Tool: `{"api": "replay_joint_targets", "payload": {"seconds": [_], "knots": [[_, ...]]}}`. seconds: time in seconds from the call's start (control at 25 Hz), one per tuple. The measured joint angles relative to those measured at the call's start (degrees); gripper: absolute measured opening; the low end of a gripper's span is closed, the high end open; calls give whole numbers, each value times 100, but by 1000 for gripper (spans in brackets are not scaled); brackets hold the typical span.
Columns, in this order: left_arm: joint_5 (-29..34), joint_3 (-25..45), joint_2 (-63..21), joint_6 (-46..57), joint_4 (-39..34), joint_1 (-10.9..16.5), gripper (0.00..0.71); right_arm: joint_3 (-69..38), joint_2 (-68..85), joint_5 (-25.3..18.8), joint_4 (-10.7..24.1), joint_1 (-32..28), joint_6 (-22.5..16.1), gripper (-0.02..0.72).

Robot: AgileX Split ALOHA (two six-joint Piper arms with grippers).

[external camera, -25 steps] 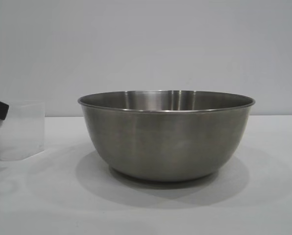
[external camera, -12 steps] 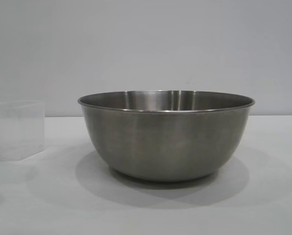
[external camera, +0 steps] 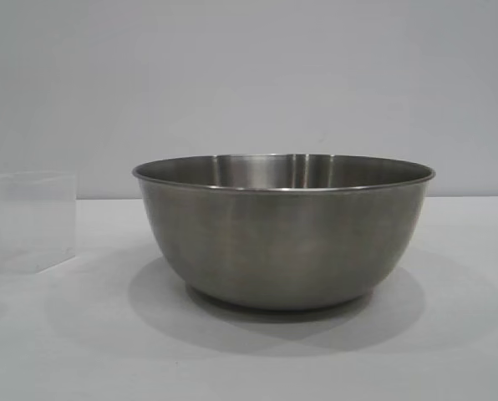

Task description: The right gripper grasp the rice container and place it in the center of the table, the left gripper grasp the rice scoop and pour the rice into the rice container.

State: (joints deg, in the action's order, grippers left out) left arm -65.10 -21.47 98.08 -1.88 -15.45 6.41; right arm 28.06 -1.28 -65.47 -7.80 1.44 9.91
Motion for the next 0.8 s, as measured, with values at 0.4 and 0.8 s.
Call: {"api": "replay_joint_targets", "payload": {"seconds": [0.4,0.8], "knots": [[2466,0,-3148,396,-922,0,223,0,11,0,-3,0,0,401],[5569,23,-5351,1339,-1009,-40,223,0,115,0,-13,0,0,401]]}}
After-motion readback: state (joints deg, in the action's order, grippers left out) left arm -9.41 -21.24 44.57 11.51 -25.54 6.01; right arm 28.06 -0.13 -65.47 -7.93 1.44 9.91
